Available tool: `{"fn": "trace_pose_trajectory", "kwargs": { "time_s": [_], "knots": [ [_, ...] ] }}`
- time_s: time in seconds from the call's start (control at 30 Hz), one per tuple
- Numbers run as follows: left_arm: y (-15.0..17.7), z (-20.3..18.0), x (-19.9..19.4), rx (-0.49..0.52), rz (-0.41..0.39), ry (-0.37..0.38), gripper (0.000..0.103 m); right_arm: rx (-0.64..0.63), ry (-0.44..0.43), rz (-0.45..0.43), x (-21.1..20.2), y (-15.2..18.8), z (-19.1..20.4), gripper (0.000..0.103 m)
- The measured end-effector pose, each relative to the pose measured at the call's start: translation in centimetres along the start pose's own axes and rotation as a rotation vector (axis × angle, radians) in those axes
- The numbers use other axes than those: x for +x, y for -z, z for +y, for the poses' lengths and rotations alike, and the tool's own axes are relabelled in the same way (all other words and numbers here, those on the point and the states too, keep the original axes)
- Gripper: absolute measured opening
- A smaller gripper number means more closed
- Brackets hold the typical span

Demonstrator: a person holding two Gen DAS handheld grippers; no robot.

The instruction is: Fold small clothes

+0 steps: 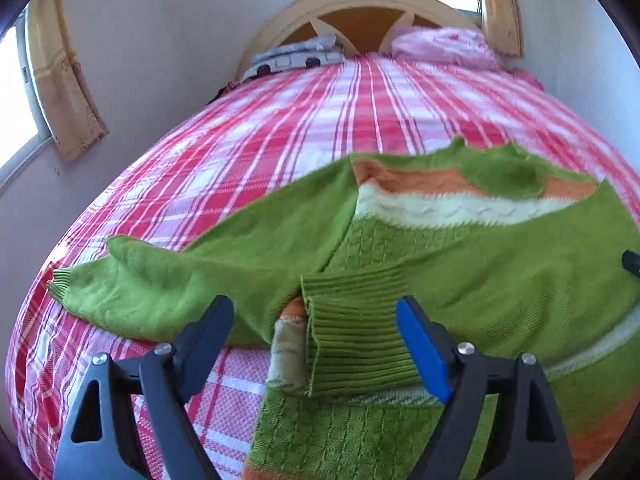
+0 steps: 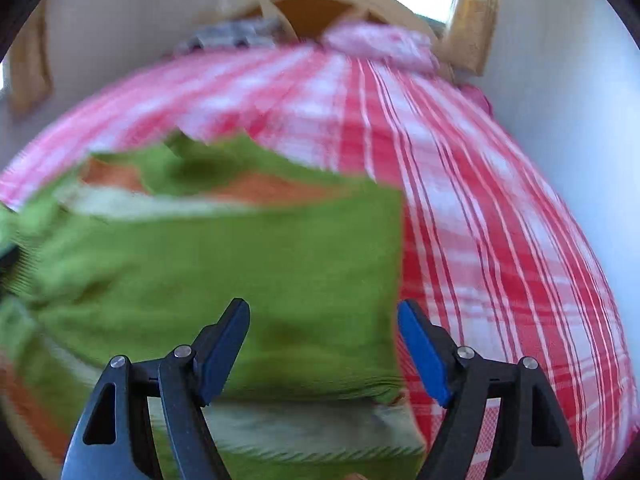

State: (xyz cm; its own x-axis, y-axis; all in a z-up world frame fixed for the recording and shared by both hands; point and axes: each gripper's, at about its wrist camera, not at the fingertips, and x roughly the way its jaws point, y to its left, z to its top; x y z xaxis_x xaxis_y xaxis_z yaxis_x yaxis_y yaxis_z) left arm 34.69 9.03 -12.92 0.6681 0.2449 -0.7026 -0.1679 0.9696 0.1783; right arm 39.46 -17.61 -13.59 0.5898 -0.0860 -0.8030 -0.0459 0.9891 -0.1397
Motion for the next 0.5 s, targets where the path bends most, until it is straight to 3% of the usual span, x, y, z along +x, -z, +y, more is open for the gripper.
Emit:
{"fn": "trace_pose_trajectory", "kwargs": {
  "time_s": [0.1,0.2,0.27,0.33,0.37,0.43,0.5],
  "knots": [
    [0.3,0.1,0.5,0.005,0.028,0.015,0.087,0.072,-0.061,0.022,-0.5,1.6,-2.1,0.077],
    [0.3,-0.1,0.7,0.018,0.036,0.019,0.090,0.068,-0.067,0.037,-1.2,2.4,-2.8,0.077],
    [0.4,-0.3,0.8,0.028,0.036,0.011,0.092,0.060,-0.015,0.039,-2.0,1.9,-2.7,0.077],
    [0.5,-0.5,0.7,0.033,0.030,-0.007,0.095,0.045,0.085,-0.038,-3.5,0.5,-2.0,0.078],
    [0.6,-0.5,0.8,0.034,0.029,-0.010,0.096,0.040,0.091,-0.068,-3.9,-0.3,-1.4,0.078],
    [0.6,-0.4,0.8,0.033,0.029,-0.012,0.097,0.028,-0.001,-0.100,-4.4,-2.3,0.8,0.078],
    [0.5,-0.2,0.9,0.024,0.032,-0.007,0.098,0.029,-0.102,-0.060,-3.0,-3.4,2.7,0.078]
  ]
}}
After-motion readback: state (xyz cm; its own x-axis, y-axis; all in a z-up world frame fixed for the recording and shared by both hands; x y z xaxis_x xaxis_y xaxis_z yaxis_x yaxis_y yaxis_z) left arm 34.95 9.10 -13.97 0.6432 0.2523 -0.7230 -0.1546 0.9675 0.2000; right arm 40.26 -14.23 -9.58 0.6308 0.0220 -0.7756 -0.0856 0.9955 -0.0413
